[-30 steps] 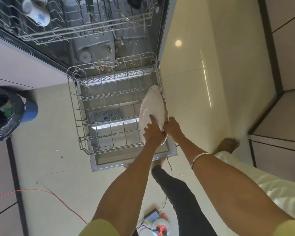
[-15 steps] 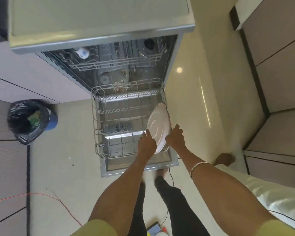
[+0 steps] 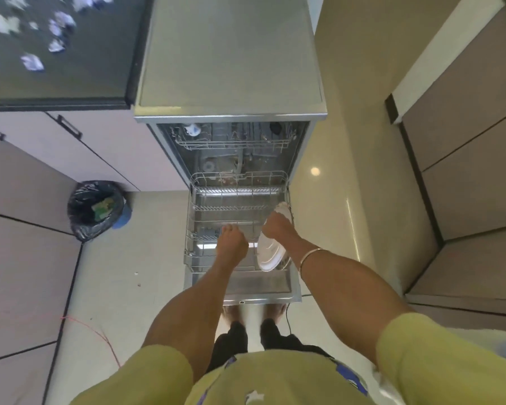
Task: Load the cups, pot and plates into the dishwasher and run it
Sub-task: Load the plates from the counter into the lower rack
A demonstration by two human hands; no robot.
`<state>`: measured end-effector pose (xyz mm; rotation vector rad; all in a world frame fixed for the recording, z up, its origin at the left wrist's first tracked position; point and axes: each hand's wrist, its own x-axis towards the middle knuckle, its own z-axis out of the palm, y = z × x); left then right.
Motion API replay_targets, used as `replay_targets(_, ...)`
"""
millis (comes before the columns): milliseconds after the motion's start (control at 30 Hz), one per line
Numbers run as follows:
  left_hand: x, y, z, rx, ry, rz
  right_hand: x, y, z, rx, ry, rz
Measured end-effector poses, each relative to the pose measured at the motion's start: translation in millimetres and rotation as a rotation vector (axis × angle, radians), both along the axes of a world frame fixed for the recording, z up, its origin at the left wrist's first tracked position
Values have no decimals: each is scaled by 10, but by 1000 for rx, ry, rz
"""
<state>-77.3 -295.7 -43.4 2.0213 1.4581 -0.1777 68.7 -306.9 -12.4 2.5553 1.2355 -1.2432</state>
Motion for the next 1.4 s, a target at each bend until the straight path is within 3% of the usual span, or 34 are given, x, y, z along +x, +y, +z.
replay_targets(267, -495, 108, 214, 110, 10, 68, -638, 183, 428, 89, -173, 327)
replay_targets(500, -1288, 304, 515, 154, 38, 176, -1336, 455, 267, 107, -195, 515)
replay_targets(733, -2748, 494, 479, 206, 178, 189, -2564, 785, 439, 162, -188, 542)
replay_targets(1000, -4060, 1002, 673, 261, 204, 178, -3904, 1176, 772, 227, -210, 566)
replay_targets(1400, -5162, 2139, 786, 327, 123, 330, -4680, 2284, 746, 213, -234, 645)
